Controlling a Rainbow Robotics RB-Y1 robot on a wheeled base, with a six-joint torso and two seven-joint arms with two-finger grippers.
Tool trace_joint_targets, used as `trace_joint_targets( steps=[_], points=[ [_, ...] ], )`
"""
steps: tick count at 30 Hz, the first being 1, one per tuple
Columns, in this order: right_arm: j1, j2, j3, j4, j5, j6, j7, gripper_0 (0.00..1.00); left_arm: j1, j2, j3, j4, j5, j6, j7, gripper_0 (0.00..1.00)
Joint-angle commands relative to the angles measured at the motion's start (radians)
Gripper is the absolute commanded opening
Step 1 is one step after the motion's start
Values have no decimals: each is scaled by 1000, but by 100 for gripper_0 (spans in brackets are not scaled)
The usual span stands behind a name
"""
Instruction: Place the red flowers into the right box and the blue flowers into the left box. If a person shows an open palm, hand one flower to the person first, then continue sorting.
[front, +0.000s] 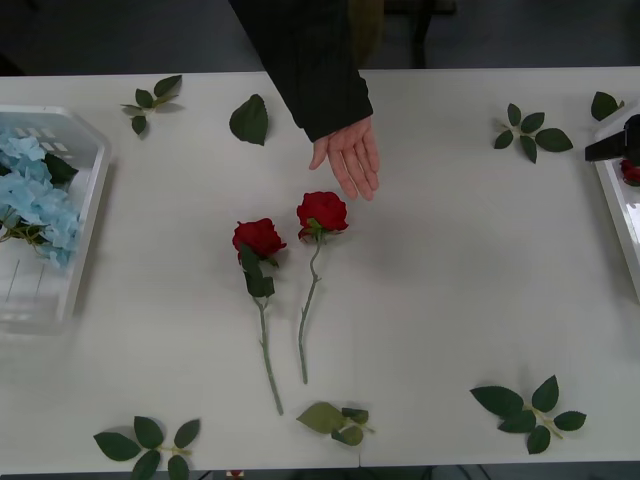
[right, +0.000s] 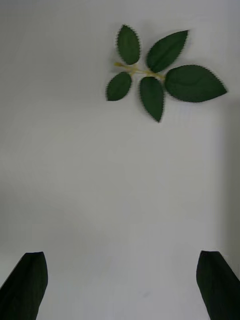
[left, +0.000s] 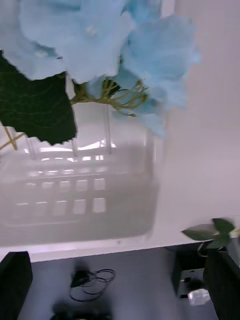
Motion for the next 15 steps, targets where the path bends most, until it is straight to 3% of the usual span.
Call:
trace_joint_targets(
  steps=[1,8,15],
  points=[
    [-34,-55,17,-40,-28,0,-7,86,-63,-75,-5,-164,-14,75,156,100],
    [-34,-55,122,-92,-28,-43,-56,87,-110,-193,-211,-434,-86,74,602,100],
    [-29,-75,361,-187,-25,-214,-293,87,-73,-359,-331,-524,-270,60,745,100]
  ],
)
